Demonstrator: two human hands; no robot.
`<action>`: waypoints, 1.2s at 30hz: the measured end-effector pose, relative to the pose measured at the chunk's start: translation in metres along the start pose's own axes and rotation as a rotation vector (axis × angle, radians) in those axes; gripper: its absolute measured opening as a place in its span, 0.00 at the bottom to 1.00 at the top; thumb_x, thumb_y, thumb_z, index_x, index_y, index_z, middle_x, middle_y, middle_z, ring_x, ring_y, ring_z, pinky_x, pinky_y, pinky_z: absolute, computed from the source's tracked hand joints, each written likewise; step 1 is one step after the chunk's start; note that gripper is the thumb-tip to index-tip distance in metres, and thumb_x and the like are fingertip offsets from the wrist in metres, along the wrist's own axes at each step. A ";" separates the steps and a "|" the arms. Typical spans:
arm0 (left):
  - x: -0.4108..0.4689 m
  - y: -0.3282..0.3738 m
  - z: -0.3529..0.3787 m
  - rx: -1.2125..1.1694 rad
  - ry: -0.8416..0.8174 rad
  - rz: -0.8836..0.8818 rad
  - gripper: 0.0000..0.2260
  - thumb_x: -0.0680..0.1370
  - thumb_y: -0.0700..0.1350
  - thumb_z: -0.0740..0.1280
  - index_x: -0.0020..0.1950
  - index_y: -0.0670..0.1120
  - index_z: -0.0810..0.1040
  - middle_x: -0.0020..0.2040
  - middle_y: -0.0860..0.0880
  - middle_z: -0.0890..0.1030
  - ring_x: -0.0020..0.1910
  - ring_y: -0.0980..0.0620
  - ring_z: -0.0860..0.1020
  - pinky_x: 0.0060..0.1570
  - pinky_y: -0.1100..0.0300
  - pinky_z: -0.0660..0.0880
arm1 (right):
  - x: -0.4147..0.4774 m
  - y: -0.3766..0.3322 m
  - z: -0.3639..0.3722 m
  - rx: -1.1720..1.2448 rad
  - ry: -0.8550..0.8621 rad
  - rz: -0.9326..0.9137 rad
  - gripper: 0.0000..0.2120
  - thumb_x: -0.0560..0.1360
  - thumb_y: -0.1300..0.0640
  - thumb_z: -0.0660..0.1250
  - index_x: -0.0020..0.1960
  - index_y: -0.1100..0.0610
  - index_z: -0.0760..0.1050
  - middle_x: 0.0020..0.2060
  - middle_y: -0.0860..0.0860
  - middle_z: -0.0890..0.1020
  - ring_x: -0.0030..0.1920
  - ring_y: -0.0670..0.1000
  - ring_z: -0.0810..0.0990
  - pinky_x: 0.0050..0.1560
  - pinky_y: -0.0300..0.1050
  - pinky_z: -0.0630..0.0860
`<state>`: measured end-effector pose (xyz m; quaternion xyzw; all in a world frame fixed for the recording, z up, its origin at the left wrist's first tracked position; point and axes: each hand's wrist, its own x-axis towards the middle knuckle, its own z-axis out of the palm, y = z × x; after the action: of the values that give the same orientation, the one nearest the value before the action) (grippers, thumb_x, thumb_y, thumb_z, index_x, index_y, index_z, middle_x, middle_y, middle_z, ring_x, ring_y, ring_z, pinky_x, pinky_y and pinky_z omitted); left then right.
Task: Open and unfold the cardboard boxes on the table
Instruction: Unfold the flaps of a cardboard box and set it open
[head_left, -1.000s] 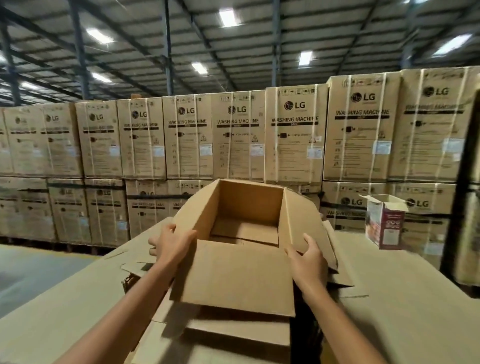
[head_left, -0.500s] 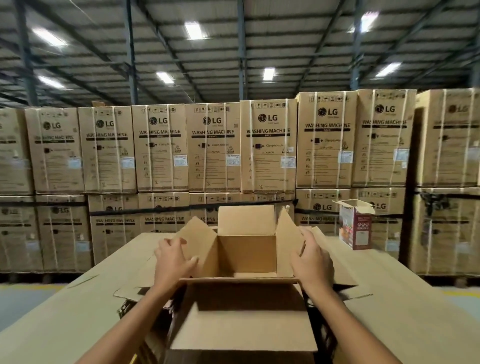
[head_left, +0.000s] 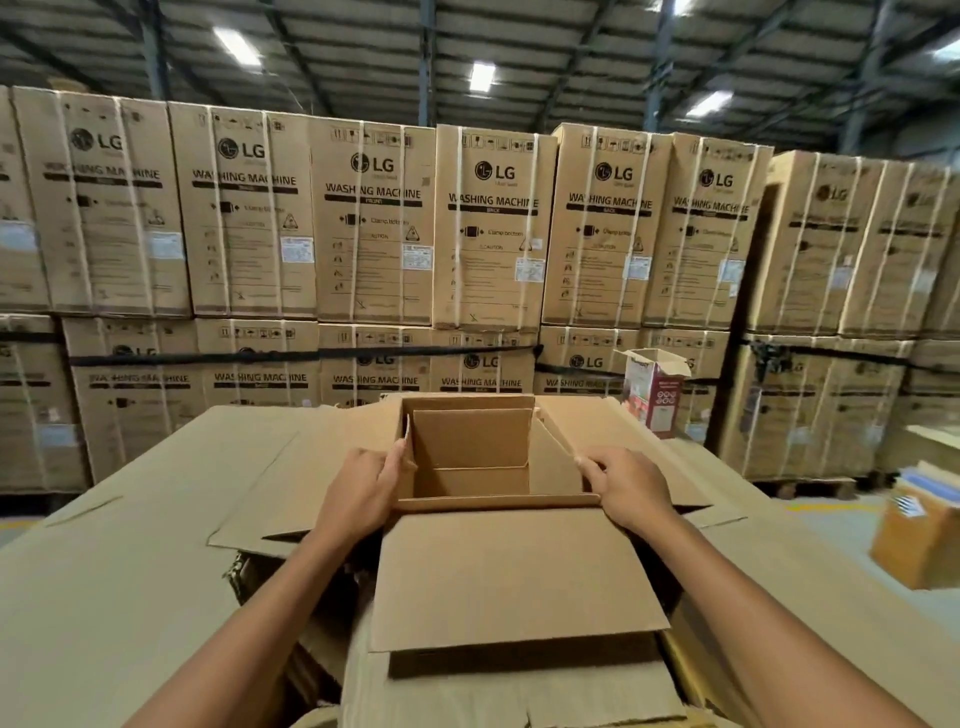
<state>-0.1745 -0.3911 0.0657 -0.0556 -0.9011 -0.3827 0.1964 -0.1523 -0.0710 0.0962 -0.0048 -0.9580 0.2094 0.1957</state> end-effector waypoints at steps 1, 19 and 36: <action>0.000 -0.002 -0.002 -0.057 -0.021 -0.005 0.33 0.80 0.67 0.46 0.47 0.50 0.86 0.49 0.49 0.84 0.53 0.50 0.78 0.57 0.48 0.75 | 0.000 -0.004 0.000 0.036 0.003 0.019 0.19 0.83 0.46 0.57 0.45 0.52 0.82 0.38 0.50 0.82 0.44 0.56 0.79 0.43 0.51 0.73; -0.020 0.051 -0.014 0.246 0.067 0.343 0.28 0.81 0.62 0.52 0.78 0.49 0.64 0.80 0.45 0.59 0.79 0.46 0.55 0.75 0.51 0.55 | -0.057 -0.017 -0.032 -0.069 0.021 -0.152 0.35 0.80 0.38 0.60 0.81 0.48 0.53 0.79 0.49 0.57 0.78 0.53 0.54 0.74 0.57 0.60; -0.202 0.332 0.082 0.032 0.166 0.888 0.24 0.81 0.54 0.58 0.74 0.44 0.70 0.77 0.44 0.66 0.76 0.46 0.62 0.74 0.50 0.62 | -0.269 0.139 -0.249 -0.024 0.455 -0.153 0.36 0.78 0.42 0.65 0.81 0.49 0.55 0.80 0.49 0.57 0.78 0.52 0.57 0.72 0.46 0.57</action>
<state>0.0681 -0.0898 0.1564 -0.4027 -0.7770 -0.2506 0.4139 0.1796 0.1307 0.1486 0.0185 -0.8892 0.1763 0.4218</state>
